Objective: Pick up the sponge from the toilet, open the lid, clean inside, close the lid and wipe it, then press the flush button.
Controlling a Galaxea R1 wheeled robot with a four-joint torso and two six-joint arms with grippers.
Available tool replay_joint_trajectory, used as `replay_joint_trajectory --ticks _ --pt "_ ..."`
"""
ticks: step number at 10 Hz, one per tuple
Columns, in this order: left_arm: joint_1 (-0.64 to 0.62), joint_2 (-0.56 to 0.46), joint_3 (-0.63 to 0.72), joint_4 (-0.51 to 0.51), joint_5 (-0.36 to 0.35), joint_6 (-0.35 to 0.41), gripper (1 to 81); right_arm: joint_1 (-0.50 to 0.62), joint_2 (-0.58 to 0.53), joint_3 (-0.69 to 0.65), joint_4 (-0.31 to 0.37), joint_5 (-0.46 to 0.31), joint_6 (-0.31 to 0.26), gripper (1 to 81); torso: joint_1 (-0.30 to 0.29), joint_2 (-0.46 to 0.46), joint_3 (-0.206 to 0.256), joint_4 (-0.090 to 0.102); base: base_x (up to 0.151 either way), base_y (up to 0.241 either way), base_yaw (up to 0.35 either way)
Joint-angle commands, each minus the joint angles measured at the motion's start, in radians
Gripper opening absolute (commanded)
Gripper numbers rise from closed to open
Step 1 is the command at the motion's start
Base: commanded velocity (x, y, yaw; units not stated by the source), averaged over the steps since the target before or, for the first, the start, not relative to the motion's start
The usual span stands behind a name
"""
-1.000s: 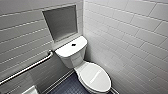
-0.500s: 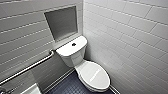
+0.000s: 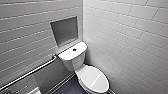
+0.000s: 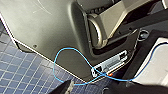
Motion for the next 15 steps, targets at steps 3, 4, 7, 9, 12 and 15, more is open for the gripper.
replay_joint_trajectory --ticks 3,4,7,9,12,15 --pt "-0.005 0.022 -0.013 0.016 0.087 0.006 81.1 -0.012 0.07 -0.077 -0.028 -0.081 -0.003 1.0 -0.108 0.166 0.166 0.0 0.0 0.0 0.0" --pt "-0.005 0.028 -0.013 0.024 0.087 0.006 81.1 -0.01 0.073 -0.079 -0.026 -0.081 -0.003 1.0 -0.131 0.201 0.201 0.0 0.0 0.0 0.0" --pt "-0.004 0.032 -0.013 0.018 0.084 0.003 81.1 0.002 0.087 -0.115 -0.032 -0.084 -0.003 1.0 -0.202 0.306 0.198 0.0 0.0 0.0 0.0" --pt "0.001 0.05 -0.013 0.016 0.064 0.002 81.1 0.003 0.105 -0.149 -0.071 -0.087 -0.003 1.0 -0.241 0.367 0.213 0.0 0.0 0.0 0.0" --pt "0.001 0.058 -0.013 0.015 0.051 -0.004 81.1 0.008 0.127 -0.214 -0.103 -0.089 -0.003 1.0 -0.234 0.355 0.326 0.0 0.0 0.0 0.0" --pt "0.0 0.053 -0.013 0.016 0.049 -0.006 81.1 0.014 0.134 -0.214 -0.104 -0.089 -0.003 1.0 -0.31 0.472 0.312 0.0 0.0 0.0 0.0"
